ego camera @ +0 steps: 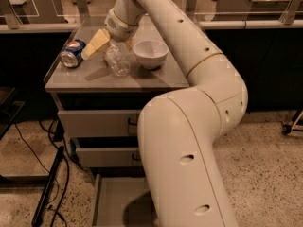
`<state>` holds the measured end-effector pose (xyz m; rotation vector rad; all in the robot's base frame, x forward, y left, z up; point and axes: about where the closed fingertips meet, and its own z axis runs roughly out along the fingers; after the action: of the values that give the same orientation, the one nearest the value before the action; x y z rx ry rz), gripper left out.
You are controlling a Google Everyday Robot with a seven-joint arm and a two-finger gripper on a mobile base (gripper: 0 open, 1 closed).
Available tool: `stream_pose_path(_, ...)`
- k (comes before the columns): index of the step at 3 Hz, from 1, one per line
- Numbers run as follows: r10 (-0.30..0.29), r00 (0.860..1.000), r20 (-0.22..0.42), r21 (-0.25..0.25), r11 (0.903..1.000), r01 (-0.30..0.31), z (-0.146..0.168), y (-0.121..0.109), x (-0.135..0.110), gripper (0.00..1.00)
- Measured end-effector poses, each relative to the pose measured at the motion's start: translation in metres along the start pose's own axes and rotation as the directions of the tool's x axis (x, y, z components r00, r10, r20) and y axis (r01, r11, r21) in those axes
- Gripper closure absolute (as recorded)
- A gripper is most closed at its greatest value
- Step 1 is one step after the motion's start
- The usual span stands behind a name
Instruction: Place water bottle into bottom drawer
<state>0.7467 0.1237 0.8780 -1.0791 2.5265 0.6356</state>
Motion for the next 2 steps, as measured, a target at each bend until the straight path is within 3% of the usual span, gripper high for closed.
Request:
stream_pose_path(1, 0.003, 1.0, 0.002, -0.005, 1.0, -0.003, 0.0033, -0.0007, -0.0028, 0.0)
stream_pose_path(2, 0.016, 1.0, 0.009, 0.02, 0.9997, -0.016, 0.0033, -0.0042, -0.0069, 0.0)
